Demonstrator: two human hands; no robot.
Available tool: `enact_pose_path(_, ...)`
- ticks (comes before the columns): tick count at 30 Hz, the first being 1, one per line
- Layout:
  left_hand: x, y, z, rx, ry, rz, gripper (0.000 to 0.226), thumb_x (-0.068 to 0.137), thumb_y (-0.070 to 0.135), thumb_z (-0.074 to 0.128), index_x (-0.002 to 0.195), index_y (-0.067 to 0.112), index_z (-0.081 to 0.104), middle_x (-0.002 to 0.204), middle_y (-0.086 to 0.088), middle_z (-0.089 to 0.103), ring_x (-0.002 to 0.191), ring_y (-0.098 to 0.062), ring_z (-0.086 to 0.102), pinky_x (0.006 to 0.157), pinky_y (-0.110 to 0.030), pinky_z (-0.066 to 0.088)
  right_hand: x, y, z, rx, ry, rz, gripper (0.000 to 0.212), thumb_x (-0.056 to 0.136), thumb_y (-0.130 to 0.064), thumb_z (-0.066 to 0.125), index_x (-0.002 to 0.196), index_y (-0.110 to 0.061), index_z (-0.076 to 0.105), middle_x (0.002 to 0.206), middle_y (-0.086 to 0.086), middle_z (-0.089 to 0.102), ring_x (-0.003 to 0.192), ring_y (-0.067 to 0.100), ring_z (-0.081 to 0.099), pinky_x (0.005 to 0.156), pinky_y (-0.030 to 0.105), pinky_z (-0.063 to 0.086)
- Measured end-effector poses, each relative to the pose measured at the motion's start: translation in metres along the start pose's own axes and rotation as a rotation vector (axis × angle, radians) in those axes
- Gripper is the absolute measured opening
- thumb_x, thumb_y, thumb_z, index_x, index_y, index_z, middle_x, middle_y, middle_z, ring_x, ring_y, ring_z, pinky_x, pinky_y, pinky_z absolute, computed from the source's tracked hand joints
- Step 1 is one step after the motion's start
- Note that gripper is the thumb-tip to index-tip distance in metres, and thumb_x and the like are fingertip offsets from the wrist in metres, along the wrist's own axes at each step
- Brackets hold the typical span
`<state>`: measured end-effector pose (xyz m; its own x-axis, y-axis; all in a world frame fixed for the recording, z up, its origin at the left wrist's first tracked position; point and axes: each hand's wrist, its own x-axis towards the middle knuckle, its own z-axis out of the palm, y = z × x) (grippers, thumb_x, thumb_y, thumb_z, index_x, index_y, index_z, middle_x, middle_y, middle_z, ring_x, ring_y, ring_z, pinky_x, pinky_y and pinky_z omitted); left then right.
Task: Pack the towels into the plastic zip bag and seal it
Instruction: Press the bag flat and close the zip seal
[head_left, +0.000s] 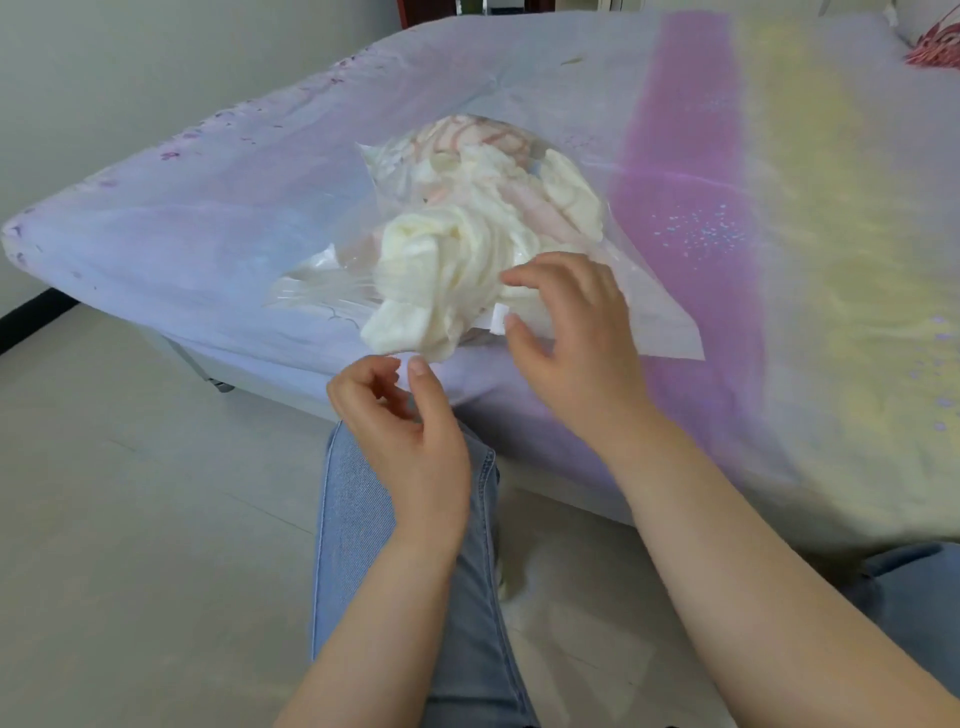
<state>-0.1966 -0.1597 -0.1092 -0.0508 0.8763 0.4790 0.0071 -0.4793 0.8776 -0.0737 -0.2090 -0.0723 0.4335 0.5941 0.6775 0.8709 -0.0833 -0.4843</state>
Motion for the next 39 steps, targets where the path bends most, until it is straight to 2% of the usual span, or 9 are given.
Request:
enact_pose_path(5, 0.012, -0.019, -0.012, 0.715, -0.211, 0.506, 0.034, 0.091, 0.021, 0.057, 0.125, 0.017, 0.060, 0.129, -0.004, 0.061, 0.121, -0.024, 0.047, 0.095, -0.036, 0.035, 0.008, -0.021, 0.032, -0.128, -0.109, 0.033, 0.045, 0.074, -0.026, 0.068, 0.117, -0.025, 0.057, 0.120, -0.003, 0.054, 0.110, 0.021, 0.050, 0.089, 0.034, 0.040)
enact_pose_path(13, 0.041, -0.013, 0.005, 0.903, -0.319, 0.657, 0.034, 0.084, 0.011, 0.053, 0.117, 0.012, 0.062, 0.115, 0.003, 0.067, 0.136, -0.021, 0.044, 0.110, -0.038, 0.023, 0.022, -0.016, 0.033, 0.038, -0.062, 0.172, 0.018, 0.088, -0.018, 0.059, 0.103, -0.017, 0.070, 0.099, -0.003, 0.064, 0.097, 0.017, 0.060, 0.083, 0.031, 0.049)
enact_pose_path(18, 0.065, -0.009, 0.013, 1.108, -0.364, 0.731, 0.028, 0.072, 0.024, 0.071, 0.096, 0.015, 0.062, 0.088, 0.001, 0.066, 0.098, -0.025, 0.061, 0.100, -0.046, 0.028, 0.021, -0.017, 0.030, 0.084, -0.029, 0.149, 0.014, 0.089, -0.016, 0.060, 0.096, -0.017, 0.073, 0.087, -0.007, 0.063, 0.087, 0.011, 0.058, 0.073, 0.017, 0.040)
enact_pose_path(22, 0.081, 0.000, 0.020, 1.305, -0.482, 0.513, 0.008, 0.070, 0.017, 0.067, 0.072, 0.022, 0.062, 0.062, 0.004, 0.055, 0.068, -0.023, 0.053, 0.074, -0.038, 0.035, 0.017, -0.019, 0.031, 0.131, -0.049, 0.139, 0.014, 0.087, -0.012, 0.061, 0.094, -0.016, 0.072, 0.089, -0.004, 0.064, 0.087, 0.011, 0.057, 0.073, 0.018, 0.041)
enact_pose_path(25, 0.079, -0.007, 0.013, 1.342, -0.418, 0.602, 0.019, 0.065, 0.011, 0.062, 0.081, 0.021, 0.062, 0.076, 0.004, 0.064, 0.075, -0.025, 0.058, 0.063, -0.032, 0.031, 0.019, -0.017, 0.029, 0.052, -0.171, 0.057, 0.024, 0.085, -0.011, 0.060, 0.107, -0.017, 0.068, 0.103, -0.002, 0.063, 0.099, 0.019, 0.056, 0.086, 0.030, 0.044)
enact_pose_path(27, 0.073, -0.016, 0.004, 1.286, -0.388, 0.646, 0.036, 0.070, 0.008, 0.036, 0.097, 0.018, 0.059, 0.098, 0.003, 0.065, 0.080, -0.027, 0.055, 0.063, -0.032, 0.029, 0.021, -0.015, 0.027, -0.028, -0.272, 0.010, 0.036, 0.083, -0.015, 0.061, 0.118, -0.021, 0.062, 0.114, -0.004, 0.060, 0.107, 0.022, 0.052, 0.091, 0.038, 0.044)
enact_pose_path(30, 0.065, -0.021, -0.007, 1.235, -0.404, 0.626, 0.050, 0.066, 0.008, 0.021, 0.098, 0.012, 0.058, 0.099, -0.007, 0.062, 0.079, -0.031, 0.054, 0.062, -0.034, 0.035, 0.023, -0.013, 0.027, -0.133, -0.429, -0.031, 0.046, 0.083, -0.031, 0.065, 0.128, -0.029, 0.055, 0.122, -0.008, 0.054, 0.112, 0.019, 0.046, 0.093, 0.035, 0.039)
enact_pose_path(34, 0.074, -0.026, -0.004, 1.145, -0.334, 0.657, 0.030, 0.069, 0.000, 0.039, 0.086, 0.009, 0.062, 0.085, -0.015, 0.057, 0.079, -0.034, 0.054, 0.060, -0.034, 0.036, 0.022, -0.013, 0.041, -0.275, -0.342, -0.100, 0.042, 0.080, -0.013, 0.059, 0.119, -0.029, 0.060, 0.112, -0.006, 0.057, 0.101, 0.024, 0.051, 0.080, 0.032, 0.037)
enact_pose_path(39, 0.057, -0.035, -0.015, 0.704, -0.075, 0.642, 0.014, 0.086, 0.005, 0.065, 0.098, 0.012, 0.069, 0.105, -0.011, 0.063, 0.096, -0.029, 0.048, 0.073, -0.039, 0.045, 0.022, -0.007, 0.048, -0.157, -0.221, -0.071, 0.035, 0.076, -0.002, 0.056, 0.101, -0.024, 0.069, 0.096, -0.003, 0.063, 0.088, 0.024, 0.055, 0.072, 0.026, 0.034)
